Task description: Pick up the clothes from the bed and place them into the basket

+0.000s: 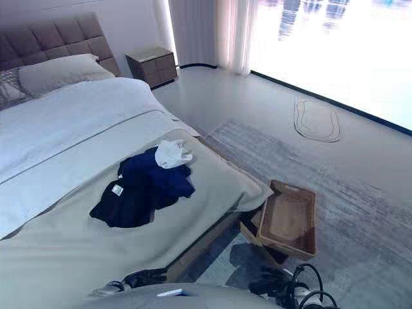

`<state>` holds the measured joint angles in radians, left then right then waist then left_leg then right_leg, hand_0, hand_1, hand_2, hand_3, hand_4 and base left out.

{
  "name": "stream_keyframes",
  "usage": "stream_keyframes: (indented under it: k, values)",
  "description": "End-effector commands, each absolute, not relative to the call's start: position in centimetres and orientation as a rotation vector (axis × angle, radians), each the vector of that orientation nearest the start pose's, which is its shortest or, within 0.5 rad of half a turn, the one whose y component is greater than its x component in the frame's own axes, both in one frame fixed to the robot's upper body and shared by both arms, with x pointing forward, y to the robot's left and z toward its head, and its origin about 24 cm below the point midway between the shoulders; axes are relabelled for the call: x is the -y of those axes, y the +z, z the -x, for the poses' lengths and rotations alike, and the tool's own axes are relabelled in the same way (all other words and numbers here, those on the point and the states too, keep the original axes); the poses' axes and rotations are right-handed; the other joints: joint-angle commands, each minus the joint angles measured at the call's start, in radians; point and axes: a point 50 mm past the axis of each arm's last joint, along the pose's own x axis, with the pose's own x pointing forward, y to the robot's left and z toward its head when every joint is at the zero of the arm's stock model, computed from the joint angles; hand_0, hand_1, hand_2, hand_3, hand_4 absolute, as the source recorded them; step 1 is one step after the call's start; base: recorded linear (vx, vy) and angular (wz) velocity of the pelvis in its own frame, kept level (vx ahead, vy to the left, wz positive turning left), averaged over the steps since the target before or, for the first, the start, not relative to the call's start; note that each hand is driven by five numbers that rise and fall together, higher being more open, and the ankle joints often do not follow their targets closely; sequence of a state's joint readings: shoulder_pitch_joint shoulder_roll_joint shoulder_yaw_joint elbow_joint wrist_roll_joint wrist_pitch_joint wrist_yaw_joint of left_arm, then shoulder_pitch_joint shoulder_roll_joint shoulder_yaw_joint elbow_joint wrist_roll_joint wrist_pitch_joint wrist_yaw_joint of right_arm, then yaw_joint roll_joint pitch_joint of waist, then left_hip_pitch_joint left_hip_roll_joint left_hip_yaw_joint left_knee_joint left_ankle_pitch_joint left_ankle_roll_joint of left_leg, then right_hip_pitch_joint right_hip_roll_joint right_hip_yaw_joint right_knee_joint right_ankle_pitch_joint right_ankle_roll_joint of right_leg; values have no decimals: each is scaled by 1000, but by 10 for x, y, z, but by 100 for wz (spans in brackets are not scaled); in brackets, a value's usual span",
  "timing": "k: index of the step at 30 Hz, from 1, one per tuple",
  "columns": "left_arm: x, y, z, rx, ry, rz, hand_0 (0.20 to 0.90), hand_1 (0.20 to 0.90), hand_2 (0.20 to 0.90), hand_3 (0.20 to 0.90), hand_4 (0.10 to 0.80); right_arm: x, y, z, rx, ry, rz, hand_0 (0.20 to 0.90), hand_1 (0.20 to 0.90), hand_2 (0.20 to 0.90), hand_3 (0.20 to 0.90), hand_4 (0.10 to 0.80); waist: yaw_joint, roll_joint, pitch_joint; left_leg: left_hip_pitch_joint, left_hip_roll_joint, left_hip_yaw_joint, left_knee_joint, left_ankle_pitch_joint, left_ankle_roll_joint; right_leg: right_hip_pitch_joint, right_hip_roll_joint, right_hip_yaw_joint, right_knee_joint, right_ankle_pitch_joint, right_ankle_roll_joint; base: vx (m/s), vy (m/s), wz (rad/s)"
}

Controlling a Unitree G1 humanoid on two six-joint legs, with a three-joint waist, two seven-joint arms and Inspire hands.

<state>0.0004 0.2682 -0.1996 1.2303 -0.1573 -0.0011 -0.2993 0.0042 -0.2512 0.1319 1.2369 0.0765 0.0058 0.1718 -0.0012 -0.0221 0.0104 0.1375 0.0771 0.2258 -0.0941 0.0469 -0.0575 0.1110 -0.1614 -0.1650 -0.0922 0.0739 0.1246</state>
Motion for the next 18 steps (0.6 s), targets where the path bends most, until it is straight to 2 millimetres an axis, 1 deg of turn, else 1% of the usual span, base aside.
stream_keyframes:
  k: [1, 6, 9, 13, 14, 17, 18]
  values:
    - [-221, -159, -105, -1209, -151, -14, 900, 900, 900, 900, 800, 234, -161, -94, -1270, 79, 170, 900, 900, 900, 900, 800, 3, 27, 55, 10, -77, -64, 8, -109, 67, 9, 95, -58, 60, -115, -61, 0, 0, 0]
    - [-224, -158, -105, -1204, -132, -19, 900, 900, 900, 900, 800, 237, -161, -91, -1281, 78, 164, 900, 900, 900, 900, 800, 7, 28, 55, 9, -78, -63, 7, -108, 67, 8, 94, -66, 61, -115, -60, 6, 2, 0]
    - [-223, -160, -102, -1222, -129, -22, 900, 900, 900, 900, 800, 235, -162, -88, -1293, 33, 95, 900, 900, 900, 900, 800, 7, 26, 52, 10, -80, -69, 7, -109, 69, 9, 94, -60, 61, -115, -61, 46, 6, 1]
    - [-224, -160, -100, -1231, -111, -20, 900, 900, 900, 900, 800, 234, -163, -85, -1271, -119, -154, 900, 900, 900, 900, 800, 2, 27, 53, 11, -81, -71, 18, -116, 73, 6, 96, -44, 70, -121, -64, 45, -7, 4]
    - [-225, -161, -99, -1234, -102, -19, 900, 900, 900, 900, 800, 234, -163, -85, -1254, -173, -227, 900, 900, 900, 900, 800, 1, 27, 53, 12, -81, -74, 22, -118, 75, 5, 98, -38, 74, -123, -66, 45, -24, 1]
    - [-227, -161, -96, -1234, -69, 1, 900, 900, 900, 900, 800, 233, -161, -89, -1172, -354, -523, 900, 900, 900, 900, 800, -5, 30, 58, 15, -79, -81, 36, -124, 77, 5, 108, -20, 85, -131, -73, 45, -40, 0]
    - [-227, -161, -96, -1234, -68, 2, 900, 900, 900, 900, 800, 233, -161, -90, -1159, -373, -559, 900, 900, 900, 900, 800, -5, 31, 59, 15, -79, -82, 37, -124, 77, 5, 109, -18, 86, -131, -74, 49, -46, 0]
